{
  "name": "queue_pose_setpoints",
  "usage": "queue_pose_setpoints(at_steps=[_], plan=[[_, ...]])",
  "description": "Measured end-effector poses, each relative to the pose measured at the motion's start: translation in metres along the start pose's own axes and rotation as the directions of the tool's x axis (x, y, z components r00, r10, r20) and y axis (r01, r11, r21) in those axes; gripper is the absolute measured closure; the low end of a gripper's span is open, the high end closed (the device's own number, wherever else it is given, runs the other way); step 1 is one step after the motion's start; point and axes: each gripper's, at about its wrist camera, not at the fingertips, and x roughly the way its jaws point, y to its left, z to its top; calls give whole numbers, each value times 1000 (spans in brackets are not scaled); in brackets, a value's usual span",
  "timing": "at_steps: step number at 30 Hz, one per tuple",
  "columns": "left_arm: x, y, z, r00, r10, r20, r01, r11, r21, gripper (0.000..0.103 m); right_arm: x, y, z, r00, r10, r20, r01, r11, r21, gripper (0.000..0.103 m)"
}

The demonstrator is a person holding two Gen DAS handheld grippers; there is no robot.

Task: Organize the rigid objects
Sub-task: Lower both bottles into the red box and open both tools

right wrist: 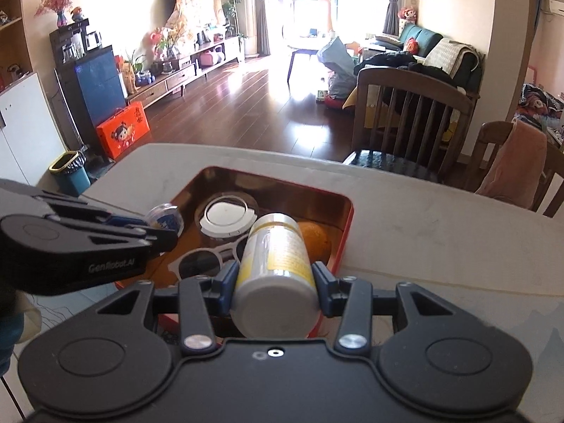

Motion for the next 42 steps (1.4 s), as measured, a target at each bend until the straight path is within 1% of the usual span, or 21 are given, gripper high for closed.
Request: queue_pose_setpoints(at_steps=[4,9,12,14,19,23,25,29,35,42], plan=[[14,-1,1,1000,1,-23,-1,1000,7,88,6,5,-3,1000,0,-7,0,1000,-30,59],[25,-1,0,999,-8,-44,9,1000,6,88,12,8,-6,1000,7,-24,-8,1000,-23,59],[30,1,-1,998,-11,-59,12,1000,6,88,14,1,-7,1000,15,-27,-15,1000,-13,59],[33,3,-3,997,-22,-68,22,1000,-2,88,14,1,-7,999,3,-32,-4,1000,-14,59],[38,6,-5,994,-48,-95,47,999,-10,88,14,1,-10,998,-23,-51,22,1000,-13,56],[41,6,-8,991,-56,-120,54,998,-24,88,13,0,-11,998,-9,-65,9,1000,-5,52],[41,6,-8,990,-60,-126,56,998,-39,88,11,1,-11,998,-5,-61,5,1000,-4,49],[39,6,-10,989,-54,-136,48,998,-47,88,8,0,-11,998,4,-59,-4,1000,3,45],[30,9,-11,989,-66,-130,57,996,-74,88,2,-1,-9,999,26,-42,-25,999,19,39],[10,8,-11,994,-38,-103,29,996,-89,87,-11,0,-6,999,46,-23,-45,999,26,39]])
